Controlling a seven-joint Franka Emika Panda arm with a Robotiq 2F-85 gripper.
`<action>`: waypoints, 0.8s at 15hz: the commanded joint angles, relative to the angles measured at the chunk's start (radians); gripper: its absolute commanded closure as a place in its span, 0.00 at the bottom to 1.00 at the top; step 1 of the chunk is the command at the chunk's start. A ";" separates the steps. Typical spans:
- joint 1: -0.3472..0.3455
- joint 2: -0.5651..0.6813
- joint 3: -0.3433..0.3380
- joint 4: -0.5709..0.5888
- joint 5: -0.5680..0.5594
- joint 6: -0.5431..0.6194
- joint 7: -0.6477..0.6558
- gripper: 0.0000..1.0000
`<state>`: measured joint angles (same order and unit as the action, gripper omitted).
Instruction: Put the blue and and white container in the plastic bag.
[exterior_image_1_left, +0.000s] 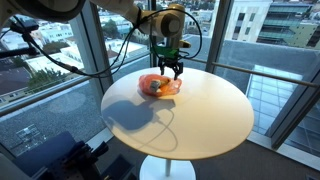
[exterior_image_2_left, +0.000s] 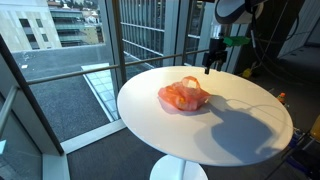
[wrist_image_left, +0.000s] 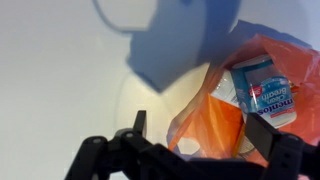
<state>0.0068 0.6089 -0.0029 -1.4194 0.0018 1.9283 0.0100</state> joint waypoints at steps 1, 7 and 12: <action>-0.015 -0.161 -0.010 -0.157 0.017 -0.005 0.038 0.00; -0.029 -0.304 -0.019 -0.277 0.035 -0.002 0.053 0.00; -0.027 -0.310 -0.020 -0.276 0.021 -0.004 0.041 0.00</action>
<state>-0.0201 0.2967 -0.0231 -1.6989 0.0227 1.9270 0.0510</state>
